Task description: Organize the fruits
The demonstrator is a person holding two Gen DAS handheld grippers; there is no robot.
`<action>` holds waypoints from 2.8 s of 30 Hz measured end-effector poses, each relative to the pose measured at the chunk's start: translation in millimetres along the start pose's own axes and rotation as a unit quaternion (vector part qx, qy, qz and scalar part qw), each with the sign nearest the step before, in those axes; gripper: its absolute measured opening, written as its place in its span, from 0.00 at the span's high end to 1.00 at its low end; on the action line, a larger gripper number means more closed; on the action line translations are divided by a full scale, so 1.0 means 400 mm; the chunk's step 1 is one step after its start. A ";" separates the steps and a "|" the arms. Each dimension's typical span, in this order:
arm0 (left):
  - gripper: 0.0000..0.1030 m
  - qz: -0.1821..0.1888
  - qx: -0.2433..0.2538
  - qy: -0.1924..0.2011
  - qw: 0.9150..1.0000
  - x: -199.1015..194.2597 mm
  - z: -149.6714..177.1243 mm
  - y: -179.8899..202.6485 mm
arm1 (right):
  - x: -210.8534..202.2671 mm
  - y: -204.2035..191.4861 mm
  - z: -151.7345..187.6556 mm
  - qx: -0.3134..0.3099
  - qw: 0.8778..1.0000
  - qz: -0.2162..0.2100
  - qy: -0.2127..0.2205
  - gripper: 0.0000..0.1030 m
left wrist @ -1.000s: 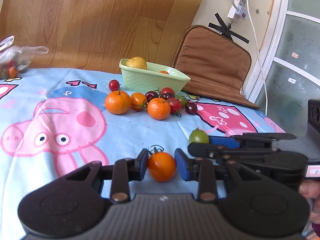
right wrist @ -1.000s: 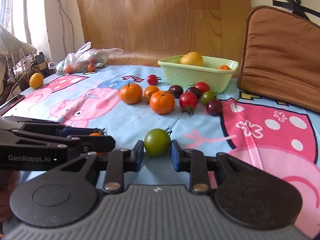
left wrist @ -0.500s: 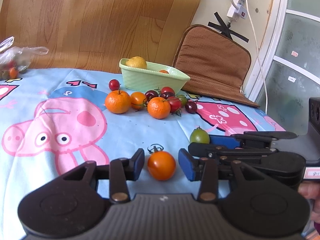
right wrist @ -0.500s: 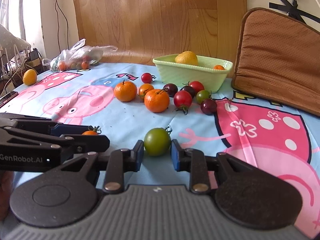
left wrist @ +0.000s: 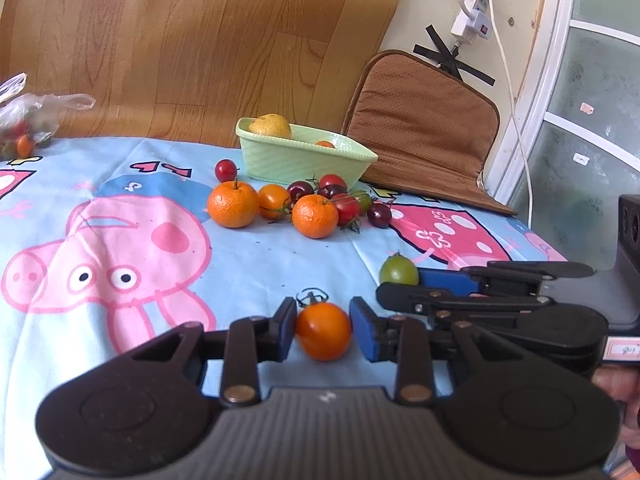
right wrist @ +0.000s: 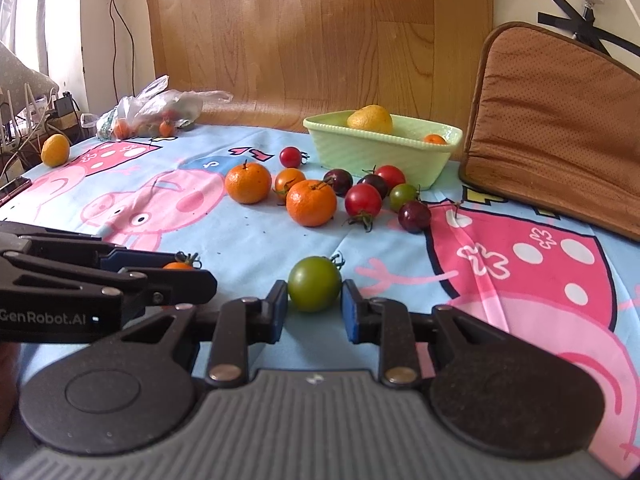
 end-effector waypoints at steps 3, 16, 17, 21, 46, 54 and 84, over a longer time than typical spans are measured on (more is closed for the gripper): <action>0.71 -0.004 -0.006 0.007 1.000 -0.005 -0.002 -0.005 | -0.008 0.013 -0.007 0.017 1.000 0.001 0.013 0.70; 0.71 -0.001 0.002 0.014 1.000 -0.009 -0.004 0.001 | 0.002 0.015 -0.003 0.022 1.000 0.009 -0.002 0.70; 0.71 0.000 0.004 0.014 1.000 -0.010 -0.004 0.003 | 0.003 0.015 -0.003 0.022 1.000 0.011 -0.003 0.70; 0.71 0.006 0.011 0.010 1.000 -0.007 -0.003 0.010 | 0.006 0.011 -0.002 0.016 1.000 0.015 -0.004 0.70; 0.71 0.020 -0.027 0.034 0.999 0.042 -0.235 -0.050 | -0.010 0.135 -0.181 0.057 0.994 -0.042 0.083 0.70; 0.71 0.014 -0.007 0.018 1.000 0.286 -0.433 -0.046 | 0.156 0.225 -0.311 0.042 0.993 -0.045 0.098 0.69; 0.48 -0.021 -0.082 0.035 0.996 0.071 -0.212 -0.176 | 0.092 0.053 -0.152 -0.028 0.991 -0.127 0.024 0.57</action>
Point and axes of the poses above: each gripper's, at about its wrist camera, not at the fingertips, and x roughly the way its jaws point, y to its right, z to its underside, the point moved 6 cm from there along x, roughly the way its jaws point, and after that the axes turned 5 degrees about x, right-handed, at the moved point
